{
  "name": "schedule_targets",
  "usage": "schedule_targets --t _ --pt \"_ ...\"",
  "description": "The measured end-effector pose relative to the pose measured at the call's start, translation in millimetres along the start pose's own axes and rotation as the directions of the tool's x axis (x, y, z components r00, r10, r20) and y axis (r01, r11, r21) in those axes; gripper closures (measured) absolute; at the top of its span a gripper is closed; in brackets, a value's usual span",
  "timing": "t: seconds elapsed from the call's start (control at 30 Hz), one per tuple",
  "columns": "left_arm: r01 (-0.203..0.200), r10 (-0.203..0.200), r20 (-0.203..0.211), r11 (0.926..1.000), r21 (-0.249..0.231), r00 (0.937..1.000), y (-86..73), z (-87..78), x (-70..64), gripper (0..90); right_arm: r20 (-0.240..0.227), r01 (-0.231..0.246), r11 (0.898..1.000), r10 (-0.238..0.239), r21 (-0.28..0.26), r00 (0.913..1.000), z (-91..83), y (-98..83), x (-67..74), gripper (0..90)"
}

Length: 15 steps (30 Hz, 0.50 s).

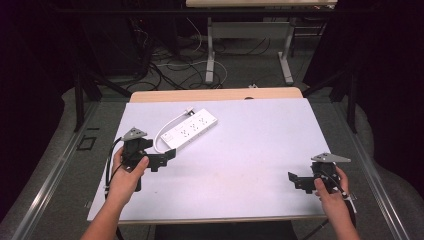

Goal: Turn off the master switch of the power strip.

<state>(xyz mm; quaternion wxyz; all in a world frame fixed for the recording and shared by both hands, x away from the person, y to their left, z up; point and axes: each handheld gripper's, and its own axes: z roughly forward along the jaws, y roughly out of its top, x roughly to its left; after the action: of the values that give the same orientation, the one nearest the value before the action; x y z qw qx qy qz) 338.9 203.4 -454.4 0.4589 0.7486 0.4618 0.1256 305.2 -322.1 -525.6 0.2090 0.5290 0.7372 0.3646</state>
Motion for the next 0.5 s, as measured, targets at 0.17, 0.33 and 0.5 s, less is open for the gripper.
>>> schedule_targets --t 0.17,0.33,0.5 --pt "-0.005 0.005 -0.01 1.0 0.004 0.9999 -12.7 -3.1 2.5 0.4 0.006 -0.002 1.0 0.002 -0.006 1.0 0.4 -0.3 0.2 0.0" --pt "0.01 -0.01 -0.045 0.9999 0.001 0.9989 -24.1 -8.7 10.4 0.4 0.0 -0.007 1.0 0.007 0.0 1.0 -0.4 -0.1 0.0 0.0" --pt "0.036 -0.037 -0.079 0.9993 -0.008 0.9962 -34.2 -16.5 20.8 0.4 0.001 -0.006 1.0 0.006 -0.001 1.0 -0.3 -0.4 -1.0 0.0"
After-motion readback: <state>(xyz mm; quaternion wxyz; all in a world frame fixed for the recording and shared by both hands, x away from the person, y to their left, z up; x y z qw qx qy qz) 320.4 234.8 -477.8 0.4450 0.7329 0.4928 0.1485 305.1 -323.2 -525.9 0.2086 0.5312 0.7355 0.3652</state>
